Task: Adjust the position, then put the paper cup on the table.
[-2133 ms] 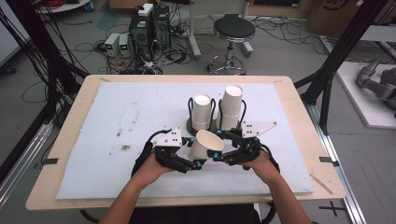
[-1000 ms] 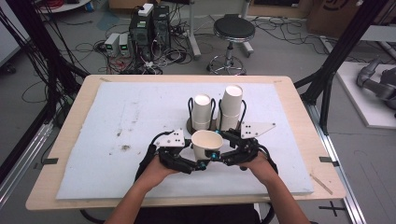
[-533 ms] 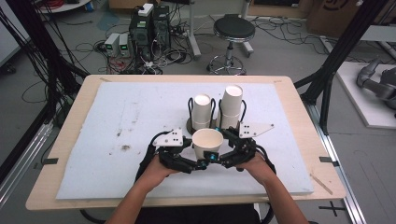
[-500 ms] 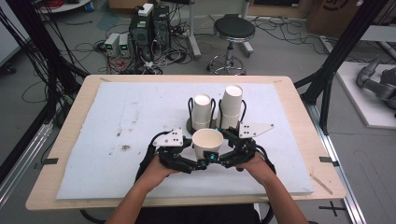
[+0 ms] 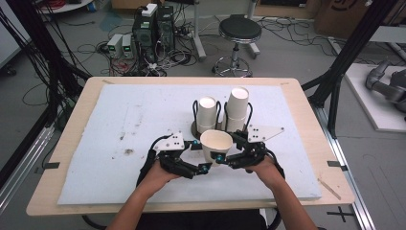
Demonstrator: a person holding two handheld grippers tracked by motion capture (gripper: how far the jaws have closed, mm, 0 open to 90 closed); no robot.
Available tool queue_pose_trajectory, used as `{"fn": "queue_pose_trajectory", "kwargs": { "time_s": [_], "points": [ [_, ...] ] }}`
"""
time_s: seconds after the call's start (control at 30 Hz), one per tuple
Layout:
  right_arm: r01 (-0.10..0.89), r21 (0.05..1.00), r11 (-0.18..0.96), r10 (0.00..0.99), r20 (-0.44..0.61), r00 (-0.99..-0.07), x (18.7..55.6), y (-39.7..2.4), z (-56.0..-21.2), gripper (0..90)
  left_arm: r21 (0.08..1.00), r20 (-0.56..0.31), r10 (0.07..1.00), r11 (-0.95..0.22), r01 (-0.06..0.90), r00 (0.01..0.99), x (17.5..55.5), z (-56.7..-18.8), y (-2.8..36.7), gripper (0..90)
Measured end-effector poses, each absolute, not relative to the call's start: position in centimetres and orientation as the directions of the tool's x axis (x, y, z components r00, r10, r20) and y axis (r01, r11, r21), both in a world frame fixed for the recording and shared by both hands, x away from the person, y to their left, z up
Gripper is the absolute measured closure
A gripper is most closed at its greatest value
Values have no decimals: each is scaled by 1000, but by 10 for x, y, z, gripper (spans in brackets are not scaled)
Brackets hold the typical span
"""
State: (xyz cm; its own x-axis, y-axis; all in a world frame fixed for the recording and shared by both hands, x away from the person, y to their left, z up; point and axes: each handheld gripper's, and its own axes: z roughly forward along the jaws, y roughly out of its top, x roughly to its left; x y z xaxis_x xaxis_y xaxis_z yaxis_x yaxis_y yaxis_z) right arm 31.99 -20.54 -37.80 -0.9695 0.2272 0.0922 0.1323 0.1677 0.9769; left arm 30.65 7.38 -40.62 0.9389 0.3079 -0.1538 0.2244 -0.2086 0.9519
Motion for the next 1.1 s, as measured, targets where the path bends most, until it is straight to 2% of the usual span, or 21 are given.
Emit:
{"fn": "queue_pose_trajectory", "kwargs": {
  "time_s": [0.2,0.4,0.73,1.1],
  "points": [
    [129,974,185,254,79,-964,321,-208,-378,357,954,-150,392,-184,237,908,305,-404,98,233],
    [127,974,188,260,75,-963,323,-206,-378,356,956,-155,435,-159,246,887,305,-403,119,231],
    [127,968,214,266,67,-962,319,-208,-378,353,958,-162,470,-135,252,868,305,-406,133,220],
    [122,968,220,322,46,-946,322,-220,-378,349,960,-148,499,-134,245,854,310,-409,148,220]
  ]
}}
